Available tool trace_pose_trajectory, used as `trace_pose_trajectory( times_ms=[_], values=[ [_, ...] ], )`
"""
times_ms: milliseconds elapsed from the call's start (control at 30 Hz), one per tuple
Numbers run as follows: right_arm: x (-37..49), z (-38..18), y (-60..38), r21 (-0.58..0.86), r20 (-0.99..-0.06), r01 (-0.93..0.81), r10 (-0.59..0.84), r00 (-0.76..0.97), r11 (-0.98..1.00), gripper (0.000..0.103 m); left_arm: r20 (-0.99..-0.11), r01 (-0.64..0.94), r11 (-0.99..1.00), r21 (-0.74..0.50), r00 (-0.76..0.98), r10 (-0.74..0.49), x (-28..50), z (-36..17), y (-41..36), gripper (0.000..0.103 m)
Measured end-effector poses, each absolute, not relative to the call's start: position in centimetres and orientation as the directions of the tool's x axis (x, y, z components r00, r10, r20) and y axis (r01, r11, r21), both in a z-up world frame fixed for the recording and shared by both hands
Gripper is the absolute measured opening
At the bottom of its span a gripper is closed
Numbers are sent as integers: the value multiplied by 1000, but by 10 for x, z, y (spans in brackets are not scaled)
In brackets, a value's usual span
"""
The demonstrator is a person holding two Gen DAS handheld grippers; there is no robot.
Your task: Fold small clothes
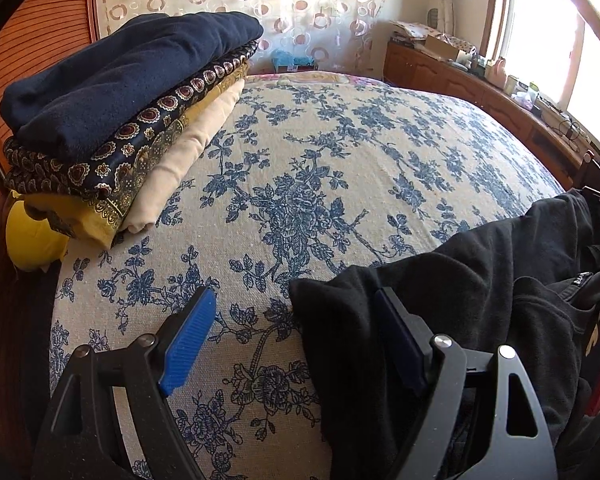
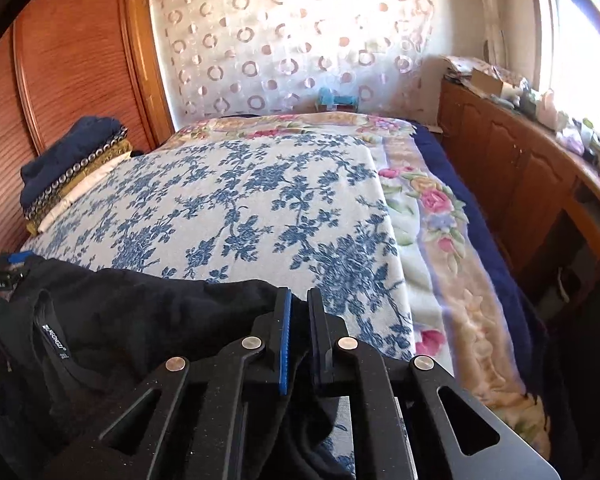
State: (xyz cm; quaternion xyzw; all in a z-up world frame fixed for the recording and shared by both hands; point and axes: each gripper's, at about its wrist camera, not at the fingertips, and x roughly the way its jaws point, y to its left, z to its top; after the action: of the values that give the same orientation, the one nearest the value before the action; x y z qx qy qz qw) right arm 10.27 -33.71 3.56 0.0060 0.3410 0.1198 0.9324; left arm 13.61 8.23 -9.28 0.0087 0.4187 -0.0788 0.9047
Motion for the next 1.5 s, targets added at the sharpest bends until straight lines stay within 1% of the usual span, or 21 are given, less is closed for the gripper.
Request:
trace_pose_trajectory(
  times_ms=[233, 267, 300, 333, 367, 400, 433, 467, 500, 567, 600, 667, 800, 1100, 1200, 1267, 1300, 1367, 1500],
  values=[
    [103, 30, -337, 96, -649, -213, 224, 727, 972, 8, -757, 148, 988, -52, 639, -136, 135, -93, 82, 82],
    [104, 31, -338, 93, -649, -209, 218, 729, 974, 17, -757, 147, 988, -53, 639, -136, 135, -93, 82, 82],
    [105, 31, -338, 83, -651, -196, 203, 731, 977, 30, -756, 147, 988, -56, 640, -138, 135, -93, 82, 82],
    [106, 31, -339, 80, -655, -192, 197, 730, 978, 35, -751, 148, 987, -65, 644, -146, 134, -92, 83, 76],
    [107, 30, -340, 88, -658, -202, 209, 724, 975, 41, -747, 154, 985, -73, 646, -156, 133, -91, 83, 66],
    [109, 28, -341, 97, -661, -211, 222, 717, 973, 44, -742, 167, 982, -85, 647, -174, 132, -90, 83, 63],
    [110, 26, -341, 98, -666, -211, 222, 712, 973, 47, -741, 176, 980, -91, 645, -185, 131, -90, 83, 56],
    [111, 24, -342, 95, -673, -206, 215, 708, 974, 53, -740, 186, 977, -100, 642, -198, 131, -89, 82, 47],
    [113, 22, -342, 94, -679, -203, 212, 703, 975, 56, -740, 199, 974, -112, 637, -216, 130, -88, 81, 42],
    [117, 18, -343, 104, -690, -207, 220, 689, 973, 60, -745, 218, 966, -136, 621, -245, 129, -87, 79, 23],
    [119, 16, -343, 106, -695, -203, 219, 685, 973, 61, -744, 223, 964, -142, 618, -253, 129, -86, 78, 19],
    [120, 14, -345, 118, -697, -199, 223, 682, 973, 63, -737, 215, 965, -152, 626, -255, 127, -82, 79, 16],
    [120, 11, -352, 147, -689, -198, 244, 682, 969, 63, -683, 186, 968, -169, 686, -251, 114, -61, 93, 15],
    [117, 10, -351, 152, -687, -203, 251, 682, 967, 63, -715, 165, 975, -151, 663, -222, 117, -74, 97, 16],
    [116, 11, -350, 156, -690, -213, 261, 676, 965, 63, -738, 158, 977, -145, 640, -213, 123, -82, 94, 22],
    [116, 11, -349, 154, -691, -220, 265, 672, 963, 63, -751, 154, 978, -144, 626, -209, 125, -86, 94, 32],
    [115, 11, -348, 152, -692, -222, 264, 672, 963, 63, -754, 155, 977, -148, 621, -213, 126, -87, 94, 34],
    [114, 11, -346, 154, -692, -228, 270, 669, 961, 63, -752, 170, 974, -153, 620, -226, 125, -87, 93, 42],
    [113, 11, -339, 142, -696, -255, 280, 662, 957, 63, -752, 181, 976, -124, 625, -211, 123, -87, 86, 44]
  ],
)
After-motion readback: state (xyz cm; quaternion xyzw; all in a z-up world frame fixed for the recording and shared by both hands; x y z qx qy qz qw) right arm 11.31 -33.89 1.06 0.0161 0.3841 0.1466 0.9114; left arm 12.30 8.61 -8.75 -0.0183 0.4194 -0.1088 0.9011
